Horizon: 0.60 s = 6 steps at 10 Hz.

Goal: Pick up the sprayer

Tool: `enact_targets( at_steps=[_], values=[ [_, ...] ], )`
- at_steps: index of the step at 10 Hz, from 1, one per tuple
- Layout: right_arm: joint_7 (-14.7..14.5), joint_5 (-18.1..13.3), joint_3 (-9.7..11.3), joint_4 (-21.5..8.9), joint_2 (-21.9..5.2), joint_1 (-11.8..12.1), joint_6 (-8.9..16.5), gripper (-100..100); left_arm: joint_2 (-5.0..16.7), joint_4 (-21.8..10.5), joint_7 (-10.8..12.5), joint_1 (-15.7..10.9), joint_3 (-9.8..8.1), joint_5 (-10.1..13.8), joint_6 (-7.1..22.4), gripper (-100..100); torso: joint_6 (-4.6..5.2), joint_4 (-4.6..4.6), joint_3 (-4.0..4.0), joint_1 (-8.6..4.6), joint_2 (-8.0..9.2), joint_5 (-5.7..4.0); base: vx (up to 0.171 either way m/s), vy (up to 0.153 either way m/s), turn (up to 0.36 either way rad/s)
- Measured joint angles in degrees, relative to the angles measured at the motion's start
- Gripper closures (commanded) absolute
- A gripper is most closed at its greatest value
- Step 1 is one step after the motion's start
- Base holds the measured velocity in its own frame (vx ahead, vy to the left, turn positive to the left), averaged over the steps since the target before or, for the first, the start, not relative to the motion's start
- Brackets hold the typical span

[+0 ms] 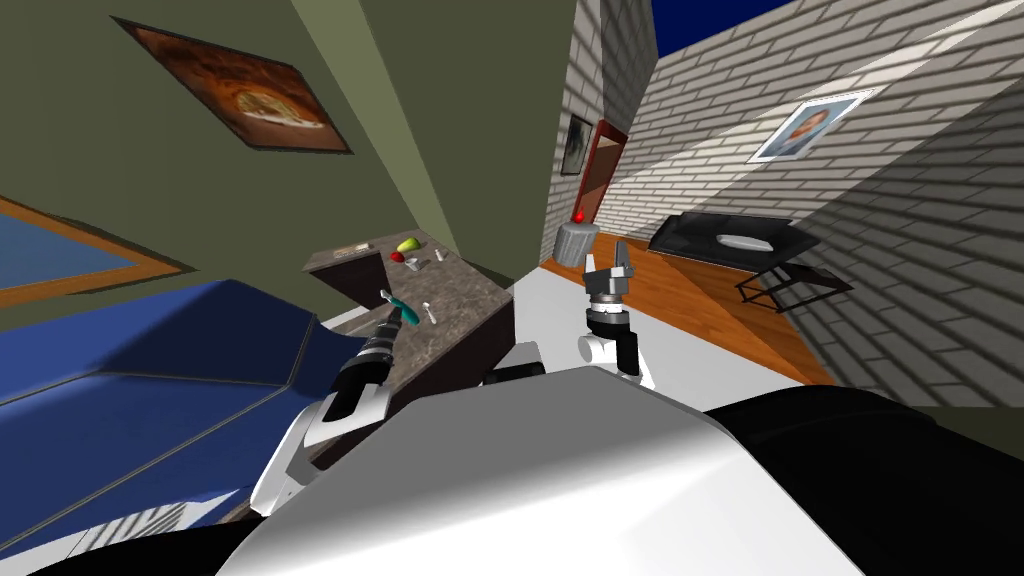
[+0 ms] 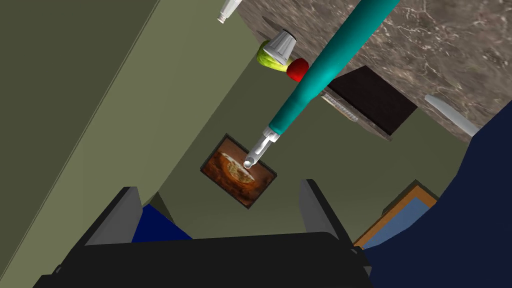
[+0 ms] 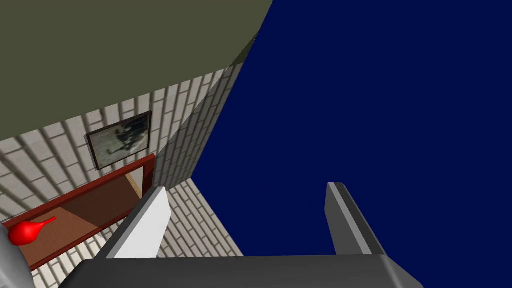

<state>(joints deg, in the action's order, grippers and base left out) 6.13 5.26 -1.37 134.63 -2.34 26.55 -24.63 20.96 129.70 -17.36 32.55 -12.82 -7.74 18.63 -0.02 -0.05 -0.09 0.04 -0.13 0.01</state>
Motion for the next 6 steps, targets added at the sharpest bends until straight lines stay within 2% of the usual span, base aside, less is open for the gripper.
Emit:
enact_targets(
  at_steps=[1, 2, 3, 4, 6],
  values=[
    [0.0, 0.0, 0.0, 0.0, 0.0, 0.0, 0.0, 0, 0.1, -1.0, -0.7, 0.4, -0.84, -0.1, 1.0, -100, 0.04, 0.00, 0.00, 0.00, 0.00, 0.00, 0.004, 0.003, -0.153],
    [0.0, 0.0, 0.0, 0.0, 0.0, 0.0, 0.0, 0, 0.7, -0.9, -1.0, 0.6, -1.48, 0.1, 2.5, -100, 0.00, 0.00, 0.00, 0.01, 0.00, 0.00, 0.007, -0.001, -0.308],
    [0.0, 0.0, 0.0, 0.0, 0.0, 0.0, 0.0, 0, 1.2, -0.9, -1.6, 1.3, -2.56, 0.4, 4.0, -100, 0.04, 0.00, 0.00, 0.01, 0.00, 0.00, 0.005, 0.007, -0.123],
    [0.0, 0.0, 0.0, 0.0, 0.0, 0.0, 0.0, 0, 1.0, -1.1, -2.2, 1.2, -2.75, 0.1, 5.4, -100, -0.02, 0.00, 0.00, 0.02, -0.01, 0.01, 0.008, 0.000, -0.259],
    [0.0, 0.0, 0.0, 0.0, 0.0, 0.0, 0.0, 0, 1.9, -2.2, -3.2, 1.3, -4.35, 0.5, 8.2, -100, -0.02, 0.00, -0.01, 0.03, -0.01, 0.01, 0.008, 0.005, -0.197]
  ],
)
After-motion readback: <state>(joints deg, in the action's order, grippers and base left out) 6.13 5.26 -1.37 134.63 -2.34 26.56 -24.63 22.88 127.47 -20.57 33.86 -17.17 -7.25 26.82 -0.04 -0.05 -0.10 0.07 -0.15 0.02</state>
